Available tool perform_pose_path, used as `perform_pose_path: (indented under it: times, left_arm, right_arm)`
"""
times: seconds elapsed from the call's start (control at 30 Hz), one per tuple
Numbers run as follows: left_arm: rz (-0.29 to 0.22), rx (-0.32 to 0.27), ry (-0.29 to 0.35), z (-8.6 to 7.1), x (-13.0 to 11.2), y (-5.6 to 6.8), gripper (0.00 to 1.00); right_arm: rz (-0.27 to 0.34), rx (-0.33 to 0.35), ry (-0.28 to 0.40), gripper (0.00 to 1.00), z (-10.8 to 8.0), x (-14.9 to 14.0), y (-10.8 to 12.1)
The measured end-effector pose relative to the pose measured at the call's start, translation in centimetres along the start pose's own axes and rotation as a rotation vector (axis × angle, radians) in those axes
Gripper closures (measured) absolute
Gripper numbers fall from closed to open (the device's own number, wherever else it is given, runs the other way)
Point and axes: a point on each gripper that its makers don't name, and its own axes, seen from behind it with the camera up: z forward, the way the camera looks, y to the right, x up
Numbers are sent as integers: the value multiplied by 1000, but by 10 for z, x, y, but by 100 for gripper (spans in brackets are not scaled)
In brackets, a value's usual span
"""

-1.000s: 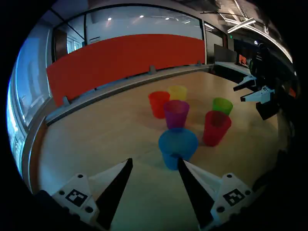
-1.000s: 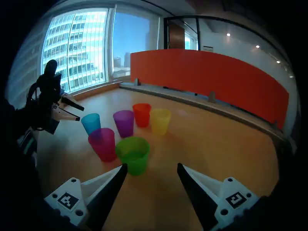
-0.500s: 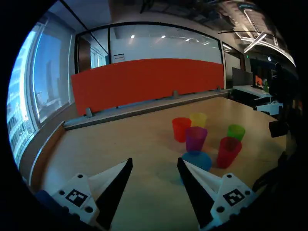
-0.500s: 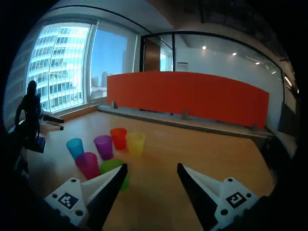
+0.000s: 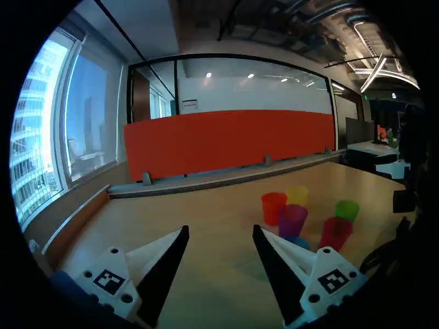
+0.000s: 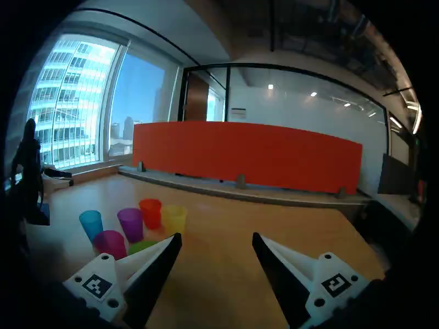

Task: Pour water

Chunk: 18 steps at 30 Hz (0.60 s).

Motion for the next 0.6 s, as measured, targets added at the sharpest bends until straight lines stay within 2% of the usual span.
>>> perform_pose_path:
  times: [0.2, 0.4, 0.6]
  left_arm:
    - [-46, 7, 58, -5, 13, 3, 14]
    - [-90, 14, 114, -8, 26, 7, 14]
    - [-108, 25, 143, -9, 32, 8, 14]
  right_arm:
    - [40, -54, 44, 0, 0, 8, 8]
    - [55, -99, 79, 0, -6, 8, 17]
    - [85, -131, 107, 0, -12, 12, 23]
